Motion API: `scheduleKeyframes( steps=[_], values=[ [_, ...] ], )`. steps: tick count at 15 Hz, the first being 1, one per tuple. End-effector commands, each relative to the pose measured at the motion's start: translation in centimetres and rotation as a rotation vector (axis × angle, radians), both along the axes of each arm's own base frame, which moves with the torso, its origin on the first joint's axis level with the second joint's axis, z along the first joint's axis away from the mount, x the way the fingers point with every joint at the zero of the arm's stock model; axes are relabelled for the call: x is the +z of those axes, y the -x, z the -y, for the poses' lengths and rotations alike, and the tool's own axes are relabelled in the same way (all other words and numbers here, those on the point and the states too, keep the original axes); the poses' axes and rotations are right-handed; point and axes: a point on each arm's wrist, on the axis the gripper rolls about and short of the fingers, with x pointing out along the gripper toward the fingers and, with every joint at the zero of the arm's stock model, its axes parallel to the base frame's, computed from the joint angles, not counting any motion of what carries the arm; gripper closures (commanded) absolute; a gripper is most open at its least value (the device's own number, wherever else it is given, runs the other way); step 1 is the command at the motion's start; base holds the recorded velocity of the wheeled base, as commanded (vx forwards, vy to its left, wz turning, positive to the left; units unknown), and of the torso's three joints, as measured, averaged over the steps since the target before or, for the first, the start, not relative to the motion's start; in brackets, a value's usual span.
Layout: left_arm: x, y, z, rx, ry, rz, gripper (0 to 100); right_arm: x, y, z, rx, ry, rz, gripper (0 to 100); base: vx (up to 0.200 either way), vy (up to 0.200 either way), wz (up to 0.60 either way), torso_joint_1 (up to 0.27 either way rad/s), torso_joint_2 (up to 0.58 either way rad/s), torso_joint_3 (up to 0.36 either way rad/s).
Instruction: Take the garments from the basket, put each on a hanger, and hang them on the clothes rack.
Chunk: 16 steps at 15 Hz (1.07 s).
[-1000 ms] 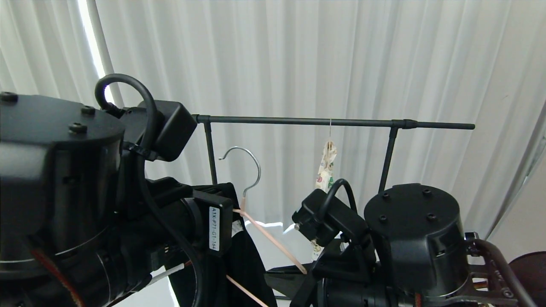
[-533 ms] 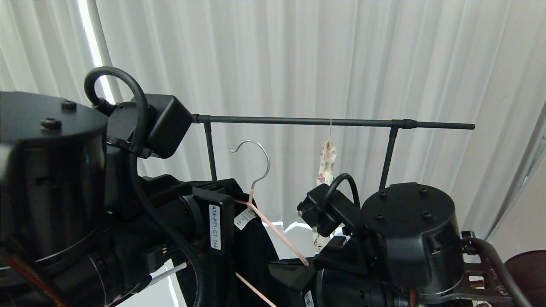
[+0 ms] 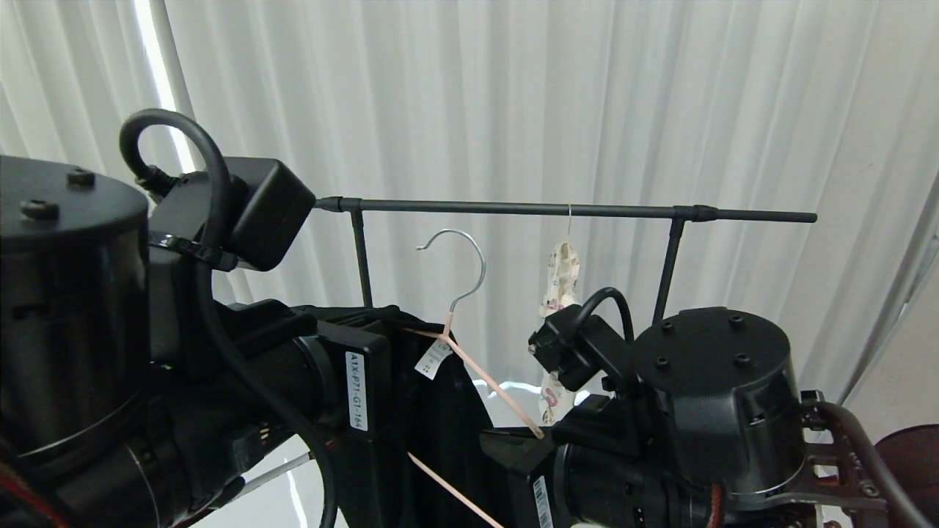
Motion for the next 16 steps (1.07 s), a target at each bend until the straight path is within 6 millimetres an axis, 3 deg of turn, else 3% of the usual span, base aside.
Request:
scheduleKeyframes(
  steps=[1,11,13,16],
  values=[
    [0.1,0.2,-0.3,0.001,0.006,0.006,0,0.1,-0.1,0.1,-0.005,-0.004,0.003,100,0.000,0.000,0.00,0.000,0.00,0.000],
    [0.1,1.5,-2.4,0.014,-0.047,0.055,0,-0.7,-1.1,1.2,-0.064,-0.055,0.143,100,0.000,0.000,0.00,0.000,0.00,0.000],
    [-0.6,1.7,-2.8,0.002,-0.096,0.057,0,-0.7,-1.2,1.3,-0.067,-0.048,0.158,100,0.000,0.000,0.00,0.000,0.00,0.000],
    [-2.7,3.2,-4.9,-0.015,-0.159,0.046,0,-1.1,-1.1,2.0,-0.044,-0.083,0.287,100,0.000,0.000,0.00,0.000,0.00,0.000]
  ],
)
